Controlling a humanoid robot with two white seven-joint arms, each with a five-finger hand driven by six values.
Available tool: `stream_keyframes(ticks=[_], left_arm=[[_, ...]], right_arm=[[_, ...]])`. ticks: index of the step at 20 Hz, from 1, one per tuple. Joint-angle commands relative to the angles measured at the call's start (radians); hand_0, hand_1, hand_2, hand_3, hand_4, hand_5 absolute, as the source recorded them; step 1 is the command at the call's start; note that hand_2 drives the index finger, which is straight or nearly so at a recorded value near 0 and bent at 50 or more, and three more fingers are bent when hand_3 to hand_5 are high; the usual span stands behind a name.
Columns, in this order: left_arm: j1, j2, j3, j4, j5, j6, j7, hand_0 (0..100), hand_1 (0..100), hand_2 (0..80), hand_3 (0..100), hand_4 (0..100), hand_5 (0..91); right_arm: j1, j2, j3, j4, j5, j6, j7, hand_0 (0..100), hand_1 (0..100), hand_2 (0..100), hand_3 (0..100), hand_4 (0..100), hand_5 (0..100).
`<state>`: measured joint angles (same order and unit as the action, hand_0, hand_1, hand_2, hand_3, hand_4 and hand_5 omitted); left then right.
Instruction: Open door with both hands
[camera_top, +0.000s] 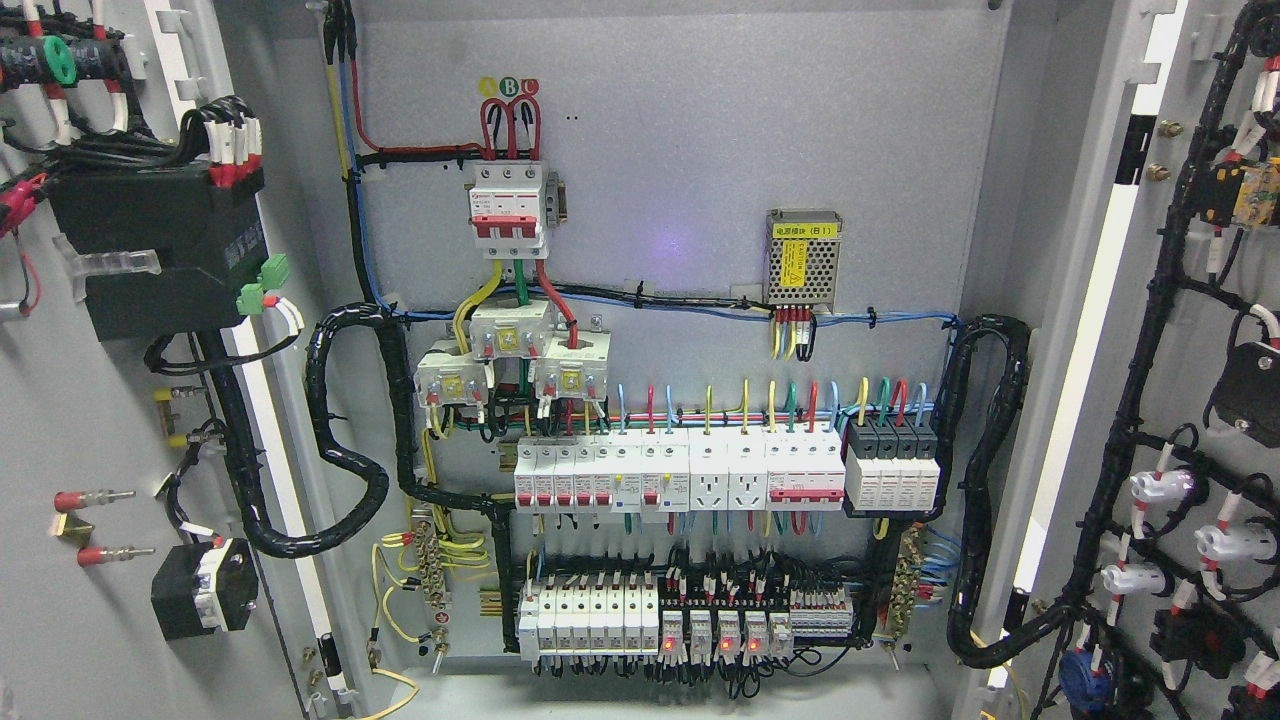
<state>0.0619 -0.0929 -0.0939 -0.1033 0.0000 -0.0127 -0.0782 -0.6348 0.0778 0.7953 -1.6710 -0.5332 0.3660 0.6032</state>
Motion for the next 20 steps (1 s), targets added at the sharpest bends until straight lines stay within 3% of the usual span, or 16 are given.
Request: stream_keyframes(ticks=[1,6,8,10,11,17,20], left_arm=[[0.001,-0.001,-0.001,0.001,0.012,-0.003,0.000,12,56,0.0,0,0,0.0],[0.003,0.001,-0.003,-0.025,0.012,-0.003,0.002,12,56,0.0,0,0,0.0],[0.031,0.004,-0.009,-0.091,0.011,0.000,0.003,12,56,0.0,0,0,0.0],[0.079,0.013,-0.035,-0.192,0.011,0.010,0.008,12,56,0.0,0,0,0.0],[0.100,0.019,-0.058,-0.241,0.011,0.014,0.009,12,56,0.0,0,0,0.0],[0.171,0.042,-0.090,-0.501,0.015,0.062,-0.028,12,56,0.0,0,0,0.0],[0.180,0.047,-0.113,-0.640,0.006,0.065,-0.032,12,56,0.0,0,0,0.0]], right_arm=[[0.000,-0.045,-0.057,0.019,-0.007,-0.004,-0.003,7,14,0,0,0,0],[0.007,-0.056,-0.166,0.079,0.002,-0.007,-0.011,7,14,0,0,0,0],[0.012,-0.072,-0.180,0.074,0.004,-0.016,-0.046,7,14,0,0,0,0],[0.058,-0.116,-0.198,0.065,0.004,-0.051,-0.091,7,14,0,0,0,0],[0.076,-0.122,-0.206,0.060,0.004,-0.074,-0.095,7,14,0,0,0,0],[0.197,-0.128,-0.338,0.030,0.002,-0.179,-0.103,7,14,0,0,0,0],[0.288,-0.141,-0.381,-0.074,0.002,-0.211,-0.105,7,14,0,0,0,0]])
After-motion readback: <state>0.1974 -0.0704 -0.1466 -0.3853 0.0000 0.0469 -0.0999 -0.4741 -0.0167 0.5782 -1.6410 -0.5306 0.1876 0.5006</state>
